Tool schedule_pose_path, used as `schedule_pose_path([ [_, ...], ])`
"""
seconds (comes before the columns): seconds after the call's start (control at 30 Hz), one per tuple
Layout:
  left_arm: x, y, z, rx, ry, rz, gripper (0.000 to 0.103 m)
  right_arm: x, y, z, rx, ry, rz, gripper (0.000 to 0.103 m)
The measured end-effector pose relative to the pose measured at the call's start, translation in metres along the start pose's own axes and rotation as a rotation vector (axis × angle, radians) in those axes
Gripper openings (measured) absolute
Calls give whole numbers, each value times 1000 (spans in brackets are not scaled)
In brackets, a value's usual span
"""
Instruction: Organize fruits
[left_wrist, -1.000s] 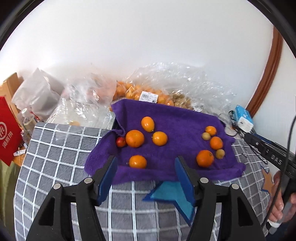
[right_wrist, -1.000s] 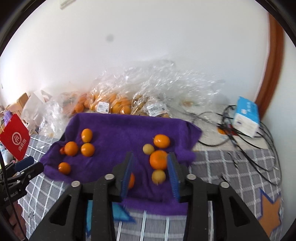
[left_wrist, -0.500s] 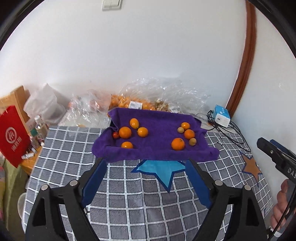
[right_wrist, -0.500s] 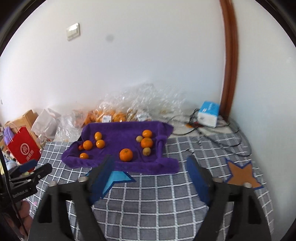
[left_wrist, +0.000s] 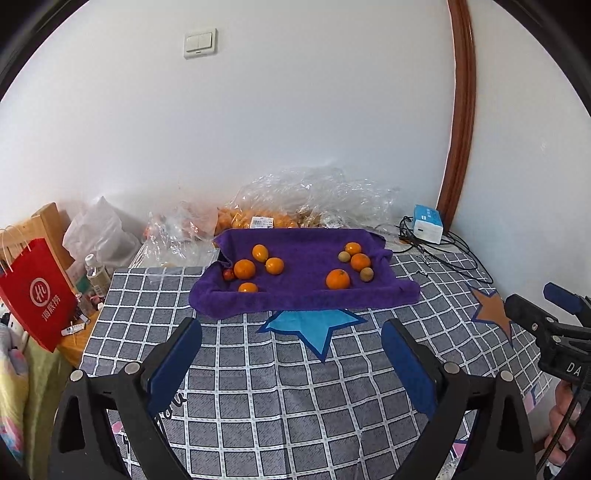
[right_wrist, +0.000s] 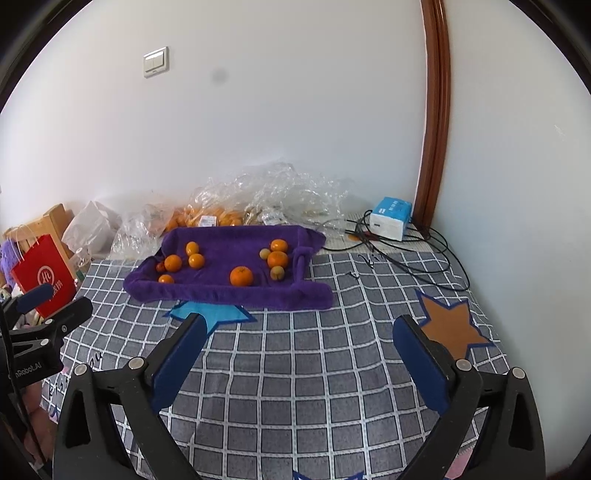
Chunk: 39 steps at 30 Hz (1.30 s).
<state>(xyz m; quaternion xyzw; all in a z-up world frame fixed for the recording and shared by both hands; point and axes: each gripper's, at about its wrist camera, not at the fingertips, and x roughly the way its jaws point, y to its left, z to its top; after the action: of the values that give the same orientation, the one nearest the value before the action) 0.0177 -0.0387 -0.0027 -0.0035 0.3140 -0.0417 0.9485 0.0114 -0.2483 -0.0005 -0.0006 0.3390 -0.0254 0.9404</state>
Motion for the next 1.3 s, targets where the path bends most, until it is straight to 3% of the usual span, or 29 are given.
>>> schedule_pose_path([
  [1.3, -9, 7, 1, -27, -28, 20, 98, -9, 0, -2, -5, -25, -7, 100],
])
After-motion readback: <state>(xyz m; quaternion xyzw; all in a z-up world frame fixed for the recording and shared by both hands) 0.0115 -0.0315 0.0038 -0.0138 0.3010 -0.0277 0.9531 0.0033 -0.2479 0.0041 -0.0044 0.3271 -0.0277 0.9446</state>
